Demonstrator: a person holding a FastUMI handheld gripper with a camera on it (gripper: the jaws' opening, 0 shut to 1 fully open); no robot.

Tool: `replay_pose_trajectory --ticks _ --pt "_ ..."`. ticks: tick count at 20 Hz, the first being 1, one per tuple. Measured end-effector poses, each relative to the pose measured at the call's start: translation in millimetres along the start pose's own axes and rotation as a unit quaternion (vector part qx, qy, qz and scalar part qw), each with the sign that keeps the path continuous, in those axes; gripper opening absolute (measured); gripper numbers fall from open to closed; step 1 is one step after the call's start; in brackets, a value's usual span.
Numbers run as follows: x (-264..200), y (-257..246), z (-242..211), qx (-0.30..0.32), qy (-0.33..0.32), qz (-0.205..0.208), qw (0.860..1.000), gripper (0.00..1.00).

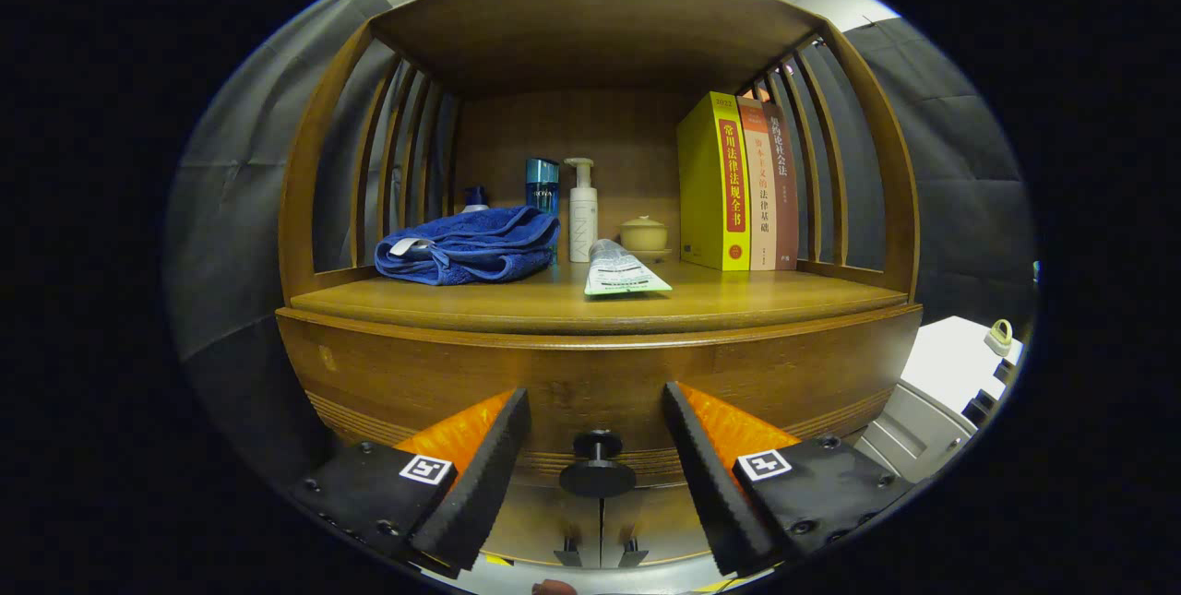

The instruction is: Pull open the drawer, take out the items inside it, and place them on the countertop above the cabinet.

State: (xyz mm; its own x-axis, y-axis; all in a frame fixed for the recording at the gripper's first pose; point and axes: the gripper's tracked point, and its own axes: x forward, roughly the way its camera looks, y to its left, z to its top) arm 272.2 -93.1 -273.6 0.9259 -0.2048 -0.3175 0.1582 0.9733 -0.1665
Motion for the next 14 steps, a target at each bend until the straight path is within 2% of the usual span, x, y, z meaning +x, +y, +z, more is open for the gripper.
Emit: replay_pose_trajectory --ticks 8,14 --pt "-5.4 -0.5 2.2 -0.007 -0.005 0.004 1.0 0.97" --pt "-52.7 7.5 42.1 0.0 -0.037 0.014 0.999 0.97"
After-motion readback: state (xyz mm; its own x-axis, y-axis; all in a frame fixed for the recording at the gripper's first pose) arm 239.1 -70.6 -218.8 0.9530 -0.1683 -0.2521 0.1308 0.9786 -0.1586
